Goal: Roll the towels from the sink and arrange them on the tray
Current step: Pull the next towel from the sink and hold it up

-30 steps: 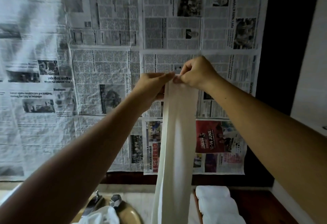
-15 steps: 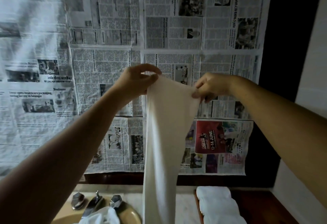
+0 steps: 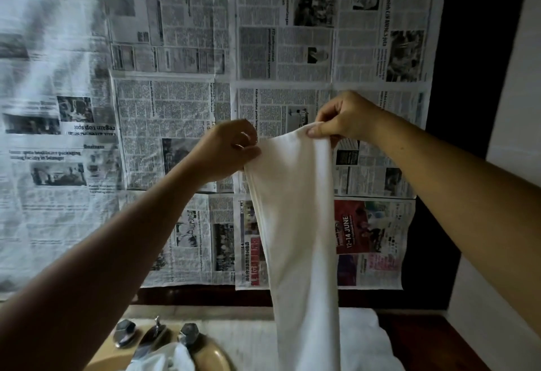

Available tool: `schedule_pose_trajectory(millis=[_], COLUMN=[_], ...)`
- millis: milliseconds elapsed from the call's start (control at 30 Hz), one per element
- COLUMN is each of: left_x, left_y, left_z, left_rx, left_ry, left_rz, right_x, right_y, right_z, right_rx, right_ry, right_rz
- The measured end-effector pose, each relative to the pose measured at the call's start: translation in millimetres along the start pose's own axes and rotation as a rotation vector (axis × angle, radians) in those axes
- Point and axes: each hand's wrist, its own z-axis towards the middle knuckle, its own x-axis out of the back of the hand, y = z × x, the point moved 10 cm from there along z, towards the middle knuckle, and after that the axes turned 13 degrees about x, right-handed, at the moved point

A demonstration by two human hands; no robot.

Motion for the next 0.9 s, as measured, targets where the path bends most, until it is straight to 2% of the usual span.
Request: schedule_pose_trajectory(millis=[133, 200, 433, 700, 800, 900], left_x=[3, 3, -4, -2, -2, 2], left_y=[13, 20, 16, 25, 27, 33], left_z=[-2, -3, 7, 10, 11, 13], left_rx=[-0.103, -0.125, -0.043, -0.042, -0.057, -0.058], left_ry=[0.173, 0.241, 0.141, 0.14, 0.124, 0.175], left_rz=[0.201, 0.229, 0.075, 0.098, 0.162, 0.303], right_x=[4, 5, 22, 30, 30, 32], right_y=[-13, -21, -22, -3, -2, -6], right_z=[1, 3, 4, -2, -3, -2], right_rx=[0.007, 0.021, 0.001, -0.085, -0.101, -0.093], right_ry=[0.056, 0.069, 0.101, 0.094, 0.083, 0.099], right_rz=[0.032, 0.042, 0.017, -0.049, -0.063, -0.078])
